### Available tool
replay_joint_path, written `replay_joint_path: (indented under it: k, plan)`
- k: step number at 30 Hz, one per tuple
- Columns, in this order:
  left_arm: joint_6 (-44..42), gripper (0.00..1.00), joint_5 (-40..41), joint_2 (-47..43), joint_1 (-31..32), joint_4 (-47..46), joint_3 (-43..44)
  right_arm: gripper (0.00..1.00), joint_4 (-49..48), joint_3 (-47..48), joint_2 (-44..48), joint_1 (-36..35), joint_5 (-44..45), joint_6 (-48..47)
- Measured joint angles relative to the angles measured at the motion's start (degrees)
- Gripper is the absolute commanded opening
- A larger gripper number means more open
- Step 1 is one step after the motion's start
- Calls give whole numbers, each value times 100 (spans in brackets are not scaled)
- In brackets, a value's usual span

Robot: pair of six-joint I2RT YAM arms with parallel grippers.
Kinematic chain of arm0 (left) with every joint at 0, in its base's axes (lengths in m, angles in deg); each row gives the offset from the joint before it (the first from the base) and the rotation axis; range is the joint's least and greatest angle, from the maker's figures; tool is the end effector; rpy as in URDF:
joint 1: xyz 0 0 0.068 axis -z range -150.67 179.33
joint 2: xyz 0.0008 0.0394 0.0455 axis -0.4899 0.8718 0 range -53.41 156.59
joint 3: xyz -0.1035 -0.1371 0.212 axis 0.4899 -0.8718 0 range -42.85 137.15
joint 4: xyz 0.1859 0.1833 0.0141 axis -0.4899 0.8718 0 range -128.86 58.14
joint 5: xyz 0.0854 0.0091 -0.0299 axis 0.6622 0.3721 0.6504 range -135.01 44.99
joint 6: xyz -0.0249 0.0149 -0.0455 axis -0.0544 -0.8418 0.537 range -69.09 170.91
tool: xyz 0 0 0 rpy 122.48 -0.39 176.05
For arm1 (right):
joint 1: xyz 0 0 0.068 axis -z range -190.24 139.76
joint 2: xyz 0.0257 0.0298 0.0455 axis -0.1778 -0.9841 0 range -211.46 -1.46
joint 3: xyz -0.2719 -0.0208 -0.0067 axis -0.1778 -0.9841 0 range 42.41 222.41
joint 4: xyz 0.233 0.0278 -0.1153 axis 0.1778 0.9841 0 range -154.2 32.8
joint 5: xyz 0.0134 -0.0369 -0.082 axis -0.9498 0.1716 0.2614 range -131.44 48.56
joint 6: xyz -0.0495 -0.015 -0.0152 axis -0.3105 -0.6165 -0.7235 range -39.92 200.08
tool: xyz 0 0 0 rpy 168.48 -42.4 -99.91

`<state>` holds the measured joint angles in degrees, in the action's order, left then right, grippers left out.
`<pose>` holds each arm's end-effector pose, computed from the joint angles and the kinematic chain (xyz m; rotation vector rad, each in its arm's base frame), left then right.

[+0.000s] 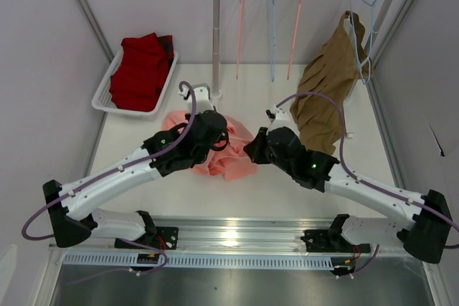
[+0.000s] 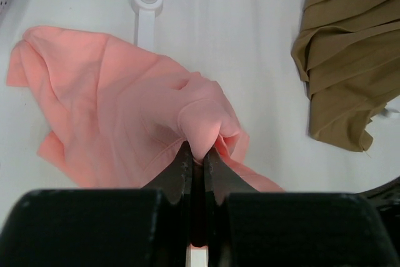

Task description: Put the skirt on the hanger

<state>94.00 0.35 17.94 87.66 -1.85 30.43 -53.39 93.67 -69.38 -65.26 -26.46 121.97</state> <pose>0.1578 -0.2075 0.3749 -0.1613 1.9899 -0.2682 0.1617 0.2150 0.2953 -0.0742 2.1251 0.7781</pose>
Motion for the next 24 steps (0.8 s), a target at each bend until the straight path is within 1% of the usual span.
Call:
replay_joint_path:
  k: [4, 7, 10, 12, 15, 19, 22, 23, 24]
  plan:
    - [-31, 0, -201, -249, 9, -15, -11, 0, 601, 328, 658, -31, 138, -457]
    - [-74, 0, -444, -391, -2, -157, -11, 0, 1174, 1158, 1040, -37, 44, -944]
    - [-111, 0, -881, -431, -59, -514, -4, 0, 1681, 2120, 1014, -42, -225, -1353]
    - [-151, 0, -1261, -372, -166, -756, 22, 0, 1954, 2450, 957, -44, -354, -1532]
    - [-249, 0, -1906, -114, -520, -990, 22, 0, 2337, 2542, 861, -42, -387, -1725]
    - [-365, 0, -2734, 627, -927, -1189, -24, 0, 2638, 2341, 546, -28, -380, -1851]
    - [-461, 6, -3239, 1211, -984, -1246, -175, 0, 2734, 1956, 402, 0, -374, -1869]
    - [-466, 16, -3366, 1331, -986, -1248, -249, 0, 2778, 1832, 369, 17, -376, -1869]
    - [-470, 22, -3501, 1421, -986, -1276, -367, 0, 2802, 1698, 341, 39, -378, -1867]
